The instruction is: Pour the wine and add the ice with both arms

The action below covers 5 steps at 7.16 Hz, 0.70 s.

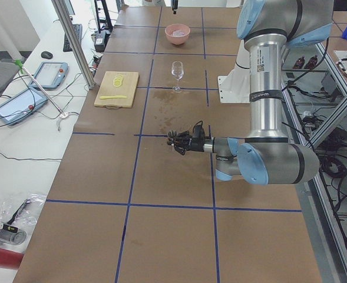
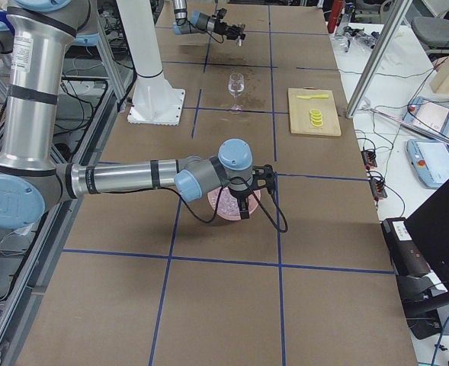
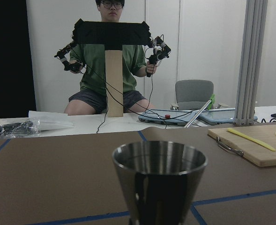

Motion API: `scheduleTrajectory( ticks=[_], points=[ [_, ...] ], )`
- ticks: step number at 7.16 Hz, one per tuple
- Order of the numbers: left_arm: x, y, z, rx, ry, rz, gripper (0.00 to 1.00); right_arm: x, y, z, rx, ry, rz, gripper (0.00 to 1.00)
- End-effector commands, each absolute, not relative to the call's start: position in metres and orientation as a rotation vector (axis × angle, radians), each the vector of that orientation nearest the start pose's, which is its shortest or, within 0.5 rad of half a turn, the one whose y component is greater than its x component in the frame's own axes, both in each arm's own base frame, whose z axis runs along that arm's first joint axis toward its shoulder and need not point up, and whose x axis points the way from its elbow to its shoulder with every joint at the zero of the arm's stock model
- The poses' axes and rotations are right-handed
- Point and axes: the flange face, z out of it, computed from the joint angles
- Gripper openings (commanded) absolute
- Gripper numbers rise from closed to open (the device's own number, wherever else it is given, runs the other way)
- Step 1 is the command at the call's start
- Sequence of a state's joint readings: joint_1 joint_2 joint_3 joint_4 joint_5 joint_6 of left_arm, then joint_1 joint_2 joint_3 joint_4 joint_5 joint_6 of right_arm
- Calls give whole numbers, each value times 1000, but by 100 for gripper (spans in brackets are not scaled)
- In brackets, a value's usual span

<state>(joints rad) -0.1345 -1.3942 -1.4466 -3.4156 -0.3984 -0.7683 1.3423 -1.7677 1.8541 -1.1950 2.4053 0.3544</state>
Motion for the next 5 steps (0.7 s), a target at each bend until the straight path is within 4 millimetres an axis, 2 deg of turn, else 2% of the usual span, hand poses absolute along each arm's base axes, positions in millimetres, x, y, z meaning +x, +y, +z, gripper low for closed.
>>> scheduleTrajectory(
  ticks=[1,3,5],
  points=[
    [315,-268,599,1382,706,-352,0,-38,-428,565,173,-907,-73,100],
    [327,-257,590,1361,760,-336,0,-38,-425,567,167,-907,-70,100],
    [336,-248,592,1320,819,-298,0,-37,-422,570,164,-908,-70,100]
  ],
)
